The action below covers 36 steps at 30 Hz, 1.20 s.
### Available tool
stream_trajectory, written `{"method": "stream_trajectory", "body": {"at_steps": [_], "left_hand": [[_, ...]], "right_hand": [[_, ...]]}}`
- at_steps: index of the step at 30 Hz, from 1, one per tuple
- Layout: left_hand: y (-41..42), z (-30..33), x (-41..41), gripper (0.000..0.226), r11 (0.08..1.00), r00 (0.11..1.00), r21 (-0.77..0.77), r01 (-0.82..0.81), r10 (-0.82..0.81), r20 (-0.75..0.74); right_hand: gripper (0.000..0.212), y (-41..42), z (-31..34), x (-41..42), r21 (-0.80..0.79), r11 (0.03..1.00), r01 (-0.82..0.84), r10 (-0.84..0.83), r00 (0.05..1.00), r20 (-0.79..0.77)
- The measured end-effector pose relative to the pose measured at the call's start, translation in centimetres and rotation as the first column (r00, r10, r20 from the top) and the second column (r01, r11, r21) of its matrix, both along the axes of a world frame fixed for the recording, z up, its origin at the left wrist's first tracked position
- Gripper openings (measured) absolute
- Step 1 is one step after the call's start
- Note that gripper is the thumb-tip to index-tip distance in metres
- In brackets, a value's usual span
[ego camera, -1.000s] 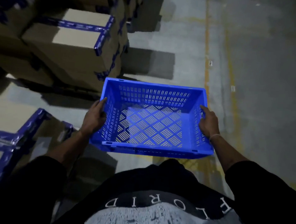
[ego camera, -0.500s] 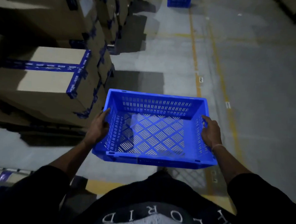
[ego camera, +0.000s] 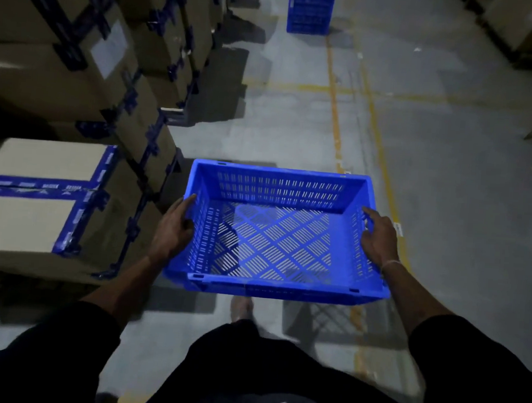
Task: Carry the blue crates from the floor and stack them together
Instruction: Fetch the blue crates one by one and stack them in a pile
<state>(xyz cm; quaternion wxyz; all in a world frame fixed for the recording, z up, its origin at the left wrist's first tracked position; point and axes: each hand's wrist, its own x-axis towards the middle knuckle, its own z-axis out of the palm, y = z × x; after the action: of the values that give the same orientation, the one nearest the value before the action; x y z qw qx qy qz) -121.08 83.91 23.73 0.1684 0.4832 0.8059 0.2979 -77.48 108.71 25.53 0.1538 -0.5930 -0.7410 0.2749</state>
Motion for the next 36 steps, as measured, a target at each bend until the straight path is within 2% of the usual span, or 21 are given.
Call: {"method": "stream_trajectory", "body": {"at_steps": [8,14,21,29,36], "left_hand": [[17.9,-1.4,-7.0,0.071,0.999,0.999,0.019,0.044,-0.044,-0.008],[30.7,-0.1,-13.1,0.081,0.99,0.988,-0.006,0.141,-0.14,0.069],[45.1,0.5,-19.4,0.083,0.986,0.983,-0.034,0.162,-0.159,0.089],[64.2,-1.4,-25.3,0.078,0.994,0.994,-0.026,0.102,-0.102,0.035],[80.5,0.7,-30.1,0.072,0.997,0.997,-0.01,0.077,-0.077,0.003]], "right_hand": [[0.06,16.5,-1.4,-7.1,0.016,1.0,0.023,-0.023,1.0,-0.004],[0.06,28.3,-0.4,-12.4,0.019,0.998,0.062,-0.061,0.998,-0.006],[0.058,40.5,-0.7,-17.4,0.022,0.995,0.097,-0.096,0.994,-0.048],[0.056,60.2,-2.7,-24.2,0.024,0.996,0.091,-0.089,0.994,-0.07],[0.055,77.2,-0.6,-29.3,0.04,0.997,0.065,-0.063,0.996,-0.059]]}}
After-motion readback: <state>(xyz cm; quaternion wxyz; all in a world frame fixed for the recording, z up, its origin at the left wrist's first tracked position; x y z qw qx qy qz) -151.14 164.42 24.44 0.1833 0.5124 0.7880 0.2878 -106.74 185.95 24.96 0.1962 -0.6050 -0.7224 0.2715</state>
